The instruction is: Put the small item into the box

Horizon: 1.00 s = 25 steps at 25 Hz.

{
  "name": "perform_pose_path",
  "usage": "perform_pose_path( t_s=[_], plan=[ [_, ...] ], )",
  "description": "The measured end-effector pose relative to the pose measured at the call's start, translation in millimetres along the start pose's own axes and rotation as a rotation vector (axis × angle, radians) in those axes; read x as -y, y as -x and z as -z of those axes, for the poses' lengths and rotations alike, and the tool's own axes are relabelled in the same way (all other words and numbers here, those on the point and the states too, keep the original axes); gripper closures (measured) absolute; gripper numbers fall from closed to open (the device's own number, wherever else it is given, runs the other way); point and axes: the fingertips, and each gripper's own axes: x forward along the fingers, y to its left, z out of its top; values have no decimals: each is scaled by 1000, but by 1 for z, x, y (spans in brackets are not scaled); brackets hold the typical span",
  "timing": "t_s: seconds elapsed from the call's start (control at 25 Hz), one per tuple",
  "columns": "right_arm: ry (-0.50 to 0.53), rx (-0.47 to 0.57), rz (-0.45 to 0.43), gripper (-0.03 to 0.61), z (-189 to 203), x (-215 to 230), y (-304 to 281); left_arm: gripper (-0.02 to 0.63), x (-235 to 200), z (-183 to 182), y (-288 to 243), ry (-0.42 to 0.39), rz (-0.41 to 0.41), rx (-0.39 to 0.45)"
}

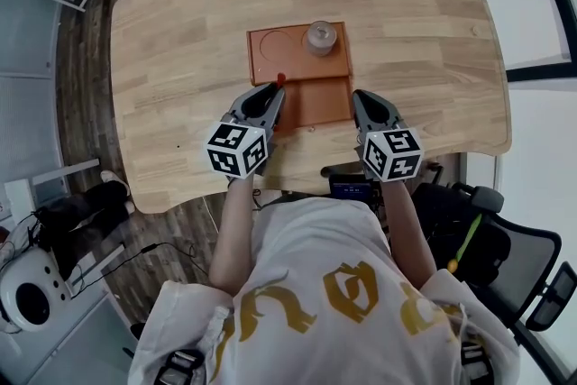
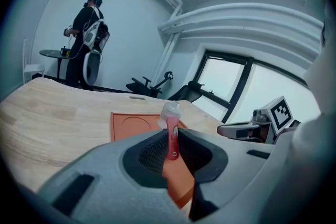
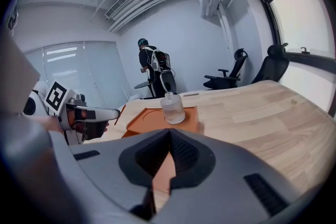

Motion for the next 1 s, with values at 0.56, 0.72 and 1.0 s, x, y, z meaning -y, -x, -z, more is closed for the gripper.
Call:
perform_pose_path(
  t_s=[0.56,0.72,1.0],
  plan=[
    [-36,-56,1,568,21,10,-15,557,1,32,-30,-88,30,-157],
    [-47,-71,7,567,27,15,-20,557,2,37,-37,-99,43,-182],
    [-58,-97,10,568,36,22,-25,557,6,48,-51,-190,68,-256]
  ],
)
